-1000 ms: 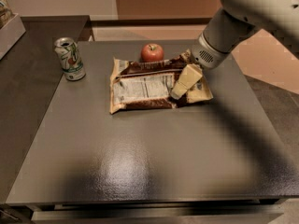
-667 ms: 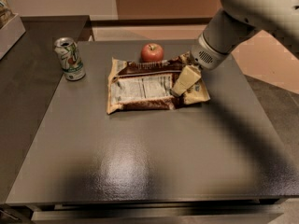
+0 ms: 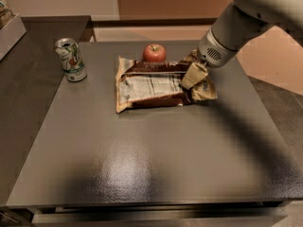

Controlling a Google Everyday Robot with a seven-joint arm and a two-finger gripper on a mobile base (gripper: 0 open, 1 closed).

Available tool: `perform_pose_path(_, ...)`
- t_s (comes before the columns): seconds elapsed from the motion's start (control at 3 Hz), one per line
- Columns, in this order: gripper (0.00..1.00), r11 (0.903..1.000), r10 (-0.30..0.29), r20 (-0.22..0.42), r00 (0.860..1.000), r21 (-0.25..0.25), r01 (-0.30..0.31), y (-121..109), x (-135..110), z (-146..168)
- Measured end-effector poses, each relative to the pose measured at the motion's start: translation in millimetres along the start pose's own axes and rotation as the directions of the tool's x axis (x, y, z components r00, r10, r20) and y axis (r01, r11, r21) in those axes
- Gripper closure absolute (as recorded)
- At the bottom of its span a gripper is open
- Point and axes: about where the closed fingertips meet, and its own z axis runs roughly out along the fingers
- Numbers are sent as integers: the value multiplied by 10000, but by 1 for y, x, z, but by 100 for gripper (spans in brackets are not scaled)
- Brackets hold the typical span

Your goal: Pick brown chip bag

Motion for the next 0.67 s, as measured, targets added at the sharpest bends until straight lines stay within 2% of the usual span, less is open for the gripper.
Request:
perform_pose_path(0.33,100,9990,-388,176,9991,215,384,2,-4,-27)
perform_pose_path(0.67,100,9956,-829,431,9956,476,809,4,-9,-57)
